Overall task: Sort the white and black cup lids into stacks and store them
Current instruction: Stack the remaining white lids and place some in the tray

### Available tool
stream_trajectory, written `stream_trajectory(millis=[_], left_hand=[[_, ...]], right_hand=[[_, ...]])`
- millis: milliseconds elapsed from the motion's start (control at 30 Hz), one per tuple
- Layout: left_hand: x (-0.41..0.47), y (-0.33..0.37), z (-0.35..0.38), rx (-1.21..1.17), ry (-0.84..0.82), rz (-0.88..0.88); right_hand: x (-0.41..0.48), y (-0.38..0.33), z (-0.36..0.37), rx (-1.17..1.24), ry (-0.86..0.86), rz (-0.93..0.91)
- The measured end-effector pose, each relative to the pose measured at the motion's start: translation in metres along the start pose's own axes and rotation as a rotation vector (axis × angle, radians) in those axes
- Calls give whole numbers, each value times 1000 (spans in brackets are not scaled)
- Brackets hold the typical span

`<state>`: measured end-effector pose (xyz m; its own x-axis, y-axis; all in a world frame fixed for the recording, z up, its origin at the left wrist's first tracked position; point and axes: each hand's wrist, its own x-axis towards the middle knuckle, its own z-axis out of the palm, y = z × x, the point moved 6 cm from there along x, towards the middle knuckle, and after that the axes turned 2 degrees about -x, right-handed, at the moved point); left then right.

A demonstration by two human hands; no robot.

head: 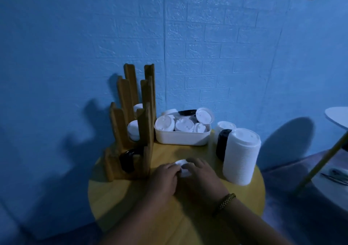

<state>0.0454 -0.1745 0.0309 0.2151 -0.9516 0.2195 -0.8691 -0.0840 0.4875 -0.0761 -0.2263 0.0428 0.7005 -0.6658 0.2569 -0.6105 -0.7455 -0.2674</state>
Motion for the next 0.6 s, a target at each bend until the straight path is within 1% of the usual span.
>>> stream_trajectory(millis=[100, 133, 233, 300, 367, 433, 533, 600], left_hand=[[-7, -2, -10, -176, 33, -10], [-5, -3, -12, -232, 45, -26], [13, -5, -17, -417, 119, -109], [31, -3, -19, -461, 167, -133], [51, 3, -17, -386, 165, -104], [70, 8, -11, -249, 128, -62], [98, 14, 0, -13, 68, -3], [113, 17, 4, 156, 55, 39]], right_hand=[[6, -1, 3, 34, 2, 48], [7, 1, 1, 93, 26, 84], [4, 15, -6, 374, 149, 207], [2, 27, -9, 489, 214, 301], [-2, 39, -3, 504, 181, 414], [-6, 47, 5, 440, 117, 476], [-12, 45, 9, 245, 105, 421], [-16, 41, 10, 134, 66, 392]])
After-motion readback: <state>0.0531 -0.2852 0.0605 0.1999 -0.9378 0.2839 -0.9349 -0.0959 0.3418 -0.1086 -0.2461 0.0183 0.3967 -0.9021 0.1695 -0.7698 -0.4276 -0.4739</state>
